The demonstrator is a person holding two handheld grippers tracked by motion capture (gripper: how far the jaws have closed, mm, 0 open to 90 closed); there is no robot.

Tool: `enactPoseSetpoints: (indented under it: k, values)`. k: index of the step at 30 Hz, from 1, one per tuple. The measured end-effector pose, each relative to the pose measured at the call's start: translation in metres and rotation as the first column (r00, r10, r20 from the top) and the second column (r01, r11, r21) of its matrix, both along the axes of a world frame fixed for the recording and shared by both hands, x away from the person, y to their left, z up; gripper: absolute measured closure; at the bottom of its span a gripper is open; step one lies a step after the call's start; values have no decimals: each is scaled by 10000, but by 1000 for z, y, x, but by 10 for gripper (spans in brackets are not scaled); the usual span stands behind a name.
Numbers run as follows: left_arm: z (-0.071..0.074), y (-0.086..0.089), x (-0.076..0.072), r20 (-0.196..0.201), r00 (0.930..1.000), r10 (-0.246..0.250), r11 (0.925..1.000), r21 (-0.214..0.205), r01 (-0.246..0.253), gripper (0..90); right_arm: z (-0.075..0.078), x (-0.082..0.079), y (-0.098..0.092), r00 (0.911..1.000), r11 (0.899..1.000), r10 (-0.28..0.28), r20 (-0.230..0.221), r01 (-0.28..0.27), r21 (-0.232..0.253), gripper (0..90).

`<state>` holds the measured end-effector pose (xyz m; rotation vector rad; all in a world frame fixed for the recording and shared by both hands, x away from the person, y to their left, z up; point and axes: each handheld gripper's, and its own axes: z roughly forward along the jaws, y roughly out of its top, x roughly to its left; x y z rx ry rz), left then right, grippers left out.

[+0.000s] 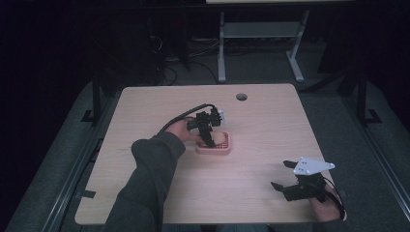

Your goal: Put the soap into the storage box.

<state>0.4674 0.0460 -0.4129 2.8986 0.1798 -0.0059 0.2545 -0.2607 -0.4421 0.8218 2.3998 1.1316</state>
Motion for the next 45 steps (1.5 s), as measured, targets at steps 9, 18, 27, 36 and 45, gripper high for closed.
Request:
enactPoseSetpoints:
  k: [9, 18, 27, 36, 45]
  values:
    - [1, -2, -2, 63, 10000, -71, 10000, 27, 71, 326, 0, 0, 0, 10000, 10000, 16, 6, -16, 2, 141]
    - [1, -3, -3, 26, 10000, 54, 9999, 102, -54, 325, 0, 0, 0, 10000, 10000, 20, 11, -20, -10, 141]
    - [1, -8, -9, 291, 9996, 28, 9990, 455, -41, 325, 0, -1, 1, 9999, 10000, 73, 72, -73, -67, 141]
    - [-1, -11, -11, 462, 9989, -34, 9980, 636, 5, 325, 0, -1, 1, 10000, 10000, 71, 47, -71, -67, 141]
    - [0, -11, -12, 478, 9988, -40, 9978, 668, 8, 324, 0, -1, 1, 9999, 9999, 79, 83, -78, -81, 141]
